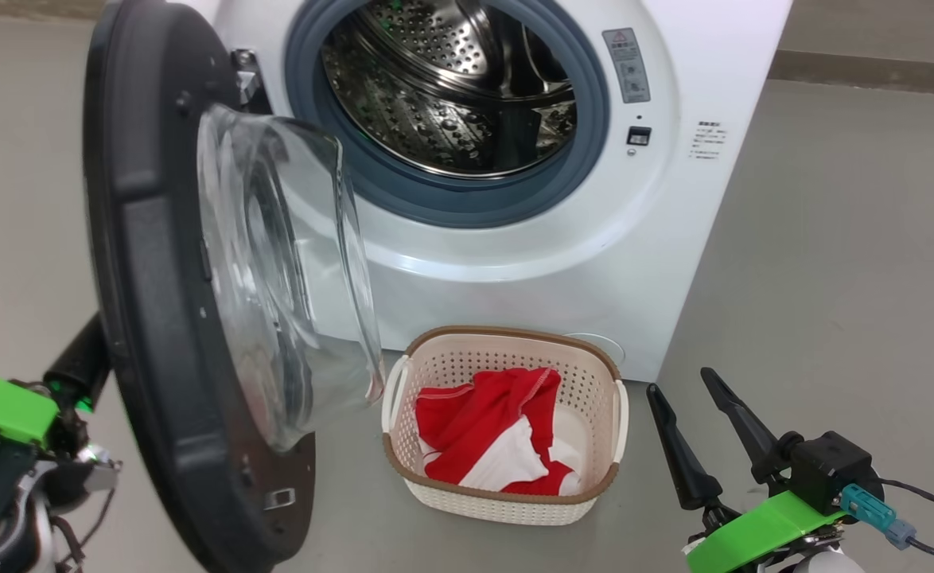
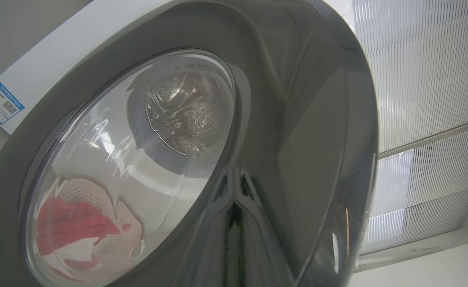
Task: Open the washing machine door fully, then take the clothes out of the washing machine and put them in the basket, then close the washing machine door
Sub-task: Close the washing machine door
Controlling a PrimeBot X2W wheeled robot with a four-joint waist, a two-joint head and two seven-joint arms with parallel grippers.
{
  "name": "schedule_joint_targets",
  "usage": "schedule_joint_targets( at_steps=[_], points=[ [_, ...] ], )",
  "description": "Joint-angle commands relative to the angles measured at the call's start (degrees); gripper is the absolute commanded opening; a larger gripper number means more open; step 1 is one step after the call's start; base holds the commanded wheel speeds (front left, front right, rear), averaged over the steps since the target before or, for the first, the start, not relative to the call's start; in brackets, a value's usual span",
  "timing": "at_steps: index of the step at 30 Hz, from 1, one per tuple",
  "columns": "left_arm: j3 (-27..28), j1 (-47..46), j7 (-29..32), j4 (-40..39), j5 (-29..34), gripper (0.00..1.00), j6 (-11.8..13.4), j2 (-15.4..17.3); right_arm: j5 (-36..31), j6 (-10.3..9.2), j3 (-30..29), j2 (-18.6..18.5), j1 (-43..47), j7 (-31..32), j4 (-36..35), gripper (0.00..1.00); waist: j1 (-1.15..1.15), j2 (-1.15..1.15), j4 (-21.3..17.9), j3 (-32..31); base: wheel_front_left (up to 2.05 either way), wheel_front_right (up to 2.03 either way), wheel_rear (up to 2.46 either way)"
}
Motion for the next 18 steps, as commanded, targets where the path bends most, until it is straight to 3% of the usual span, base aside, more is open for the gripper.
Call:
schedule_joint_targets(
  at_steps=[1, 18],
  points=[
    [-0.4, 0.1, 0.0, -2.6, -1.5, 0.00, 0.2, 0.9, 0.0, 0.36, 1.4, -0.2, -2.2, -0.4, -1.2, 1.00, 0.00, 0.00, -0.6, 0.1, 0.00, 0.00, 0.00],
    [-4.9, 3.7, -4.1, -2.5, -7.6, 0.00, -0.4, 0.9, 0.4, 0.36, 1.9, -0.4, -1.9, -0.4, -0.7, 1.00, 0.00, 0.00, -5.9, -0.5, 0.00, 0.00, 0.00]
  ],
)
